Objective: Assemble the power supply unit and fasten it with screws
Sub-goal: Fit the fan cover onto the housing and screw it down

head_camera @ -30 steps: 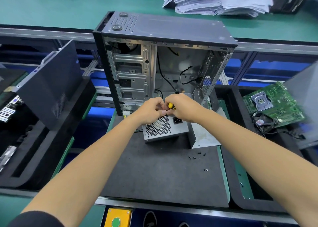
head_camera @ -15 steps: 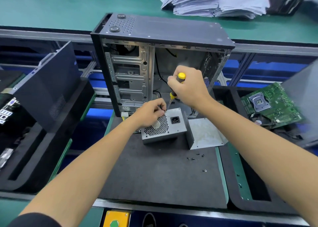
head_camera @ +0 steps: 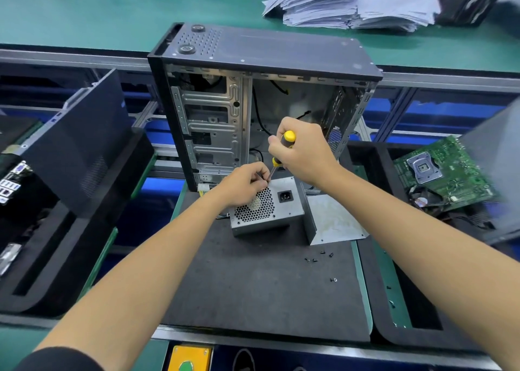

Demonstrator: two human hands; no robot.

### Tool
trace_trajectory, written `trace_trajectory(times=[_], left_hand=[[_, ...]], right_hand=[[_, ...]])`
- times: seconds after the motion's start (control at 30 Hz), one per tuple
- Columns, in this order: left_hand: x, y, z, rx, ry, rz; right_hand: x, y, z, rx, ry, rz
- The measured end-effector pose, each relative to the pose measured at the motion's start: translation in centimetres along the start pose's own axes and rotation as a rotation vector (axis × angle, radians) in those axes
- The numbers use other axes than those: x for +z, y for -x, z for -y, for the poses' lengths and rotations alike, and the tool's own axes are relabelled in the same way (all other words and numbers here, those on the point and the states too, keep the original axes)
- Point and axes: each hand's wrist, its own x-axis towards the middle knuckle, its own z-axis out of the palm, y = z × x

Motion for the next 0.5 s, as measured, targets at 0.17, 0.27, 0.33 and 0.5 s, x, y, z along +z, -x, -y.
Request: trace_trajectory(times=[0.17, 0.27, 0.33, 0.5], left_hand=[[0.0, 0.0, 0.0, 0.009, 0.003, 0.011], [-0.1, -0.1, 0.2, 0.014, 0.022, 0.016], [-0.1, -0.1, 0.1, 0.007, 0.016, 0.012], [0.5, -0.3, 0.8, -0.094, -0.083, -0.015]], right_hand=[[-0.1, -0.1, -0.1, -0.015, 0.014, 0.045], [-0.4, -0.2, 0.3, -0.096, 0.059, 0.091], [-0.7, -0.5, 0.8, -0.181, 0.133, 0.141], [-0.8, -1.5, 2.9, -0.281, 0.35, 0.412]])
